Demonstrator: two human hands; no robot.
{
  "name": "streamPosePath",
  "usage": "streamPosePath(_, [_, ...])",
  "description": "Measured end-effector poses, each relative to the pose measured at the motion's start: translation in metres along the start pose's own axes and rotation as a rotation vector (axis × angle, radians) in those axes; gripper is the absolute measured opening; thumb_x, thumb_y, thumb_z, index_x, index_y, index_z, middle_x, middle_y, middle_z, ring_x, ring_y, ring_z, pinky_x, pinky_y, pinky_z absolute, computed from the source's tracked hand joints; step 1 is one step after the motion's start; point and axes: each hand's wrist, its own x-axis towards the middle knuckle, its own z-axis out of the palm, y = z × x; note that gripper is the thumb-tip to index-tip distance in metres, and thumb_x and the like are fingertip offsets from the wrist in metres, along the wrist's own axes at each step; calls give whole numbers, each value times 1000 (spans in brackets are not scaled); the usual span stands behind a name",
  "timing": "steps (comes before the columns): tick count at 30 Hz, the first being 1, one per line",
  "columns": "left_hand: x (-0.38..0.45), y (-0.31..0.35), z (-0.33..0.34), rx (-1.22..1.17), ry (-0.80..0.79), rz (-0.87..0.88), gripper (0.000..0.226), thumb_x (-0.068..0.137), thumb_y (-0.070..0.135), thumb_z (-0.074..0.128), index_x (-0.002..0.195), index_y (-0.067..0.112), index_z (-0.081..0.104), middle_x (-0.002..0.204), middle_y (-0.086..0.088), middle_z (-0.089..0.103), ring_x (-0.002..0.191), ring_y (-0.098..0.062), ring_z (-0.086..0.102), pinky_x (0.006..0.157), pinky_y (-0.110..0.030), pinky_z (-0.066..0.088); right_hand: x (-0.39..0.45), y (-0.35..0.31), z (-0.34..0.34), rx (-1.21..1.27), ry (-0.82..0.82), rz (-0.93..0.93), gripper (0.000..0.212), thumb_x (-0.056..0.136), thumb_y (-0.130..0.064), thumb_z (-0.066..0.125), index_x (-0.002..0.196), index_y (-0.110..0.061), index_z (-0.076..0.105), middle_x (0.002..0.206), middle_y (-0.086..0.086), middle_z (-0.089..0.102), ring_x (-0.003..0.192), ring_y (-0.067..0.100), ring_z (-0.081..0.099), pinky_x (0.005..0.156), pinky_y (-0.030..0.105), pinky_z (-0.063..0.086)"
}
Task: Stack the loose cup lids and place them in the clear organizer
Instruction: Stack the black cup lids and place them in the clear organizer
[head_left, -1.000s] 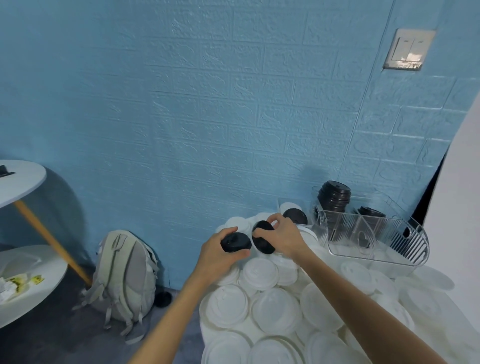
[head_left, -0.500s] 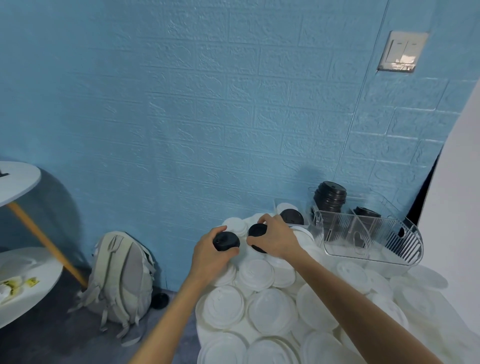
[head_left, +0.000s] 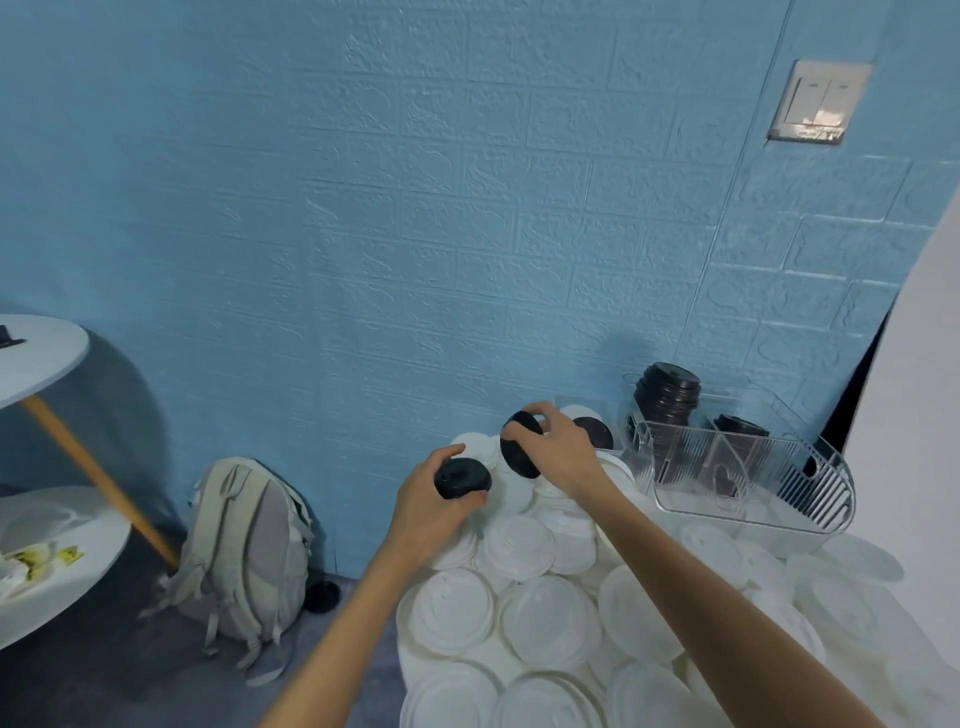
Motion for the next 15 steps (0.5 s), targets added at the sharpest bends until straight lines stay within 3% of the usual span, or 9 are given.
streamPosePath(4, [-3, 8, 1, -72, -11, 5, 68, 65, 37, 84, 130, 38, 61, 117, 16, 69, 108, 2, 63, 93, -22, 48, -3, -7, 2, 219, 6, -37, 32, 89, -39, 71, 117, -30, 57, 118, -3, 65, 101, 12, 62, 79, 21, 45])
streamPosePath(7, [-5, 13, 3, -140, -50, 2, 63, 72, 26, 91, 124, 44, 59, 112, 19, 70, 98, 12, 63, 86, -10, 46, -6, -8, 6, 338, -30, -48, 43, 79, -48, 76, 115, -33, 57, 122, -3, 66, 109, 15, 65, 101, 35, 50])
streamPosePath(10, [-4, 20, 5, -224, -69, -11, 74, 61, 40, 91, 127, 44, 60, 113, 13, 73, 100, 5, 68, 94, -21, 50, -9, -4, 9, 420, -86, -57, 56, 65, -51, 79, 112, -31, 57, 119, -1, 69, 111, 19, 68, 108, 47, 49])
streamPosePath(13, [-4, 24, 5, -258, -74, -16, 90, 51, 51, 89, 135, 41, 55, 116, 11, 72, 102, 2, 69, 96, -26, 52, -14, -3, 7, 435, -116, -77, 52, 69, -37, 81, 112, -26, 56, 120, -5, 69, 113, 18, 67, 104, 40, 51])
streamPosePath(15, [-3, 27, 5, -259, -53, -10, 90, 56, 46, 93, 137, 39, 54, 115, 12, 72, 99, 3, 70, 92, -23, 52, -17, -2, 3, 418, -164, -90, 45, 77, -21, 79, 117, -24, 57, 121, -5, 68, 114, 16, 65, 99, 30, 50])
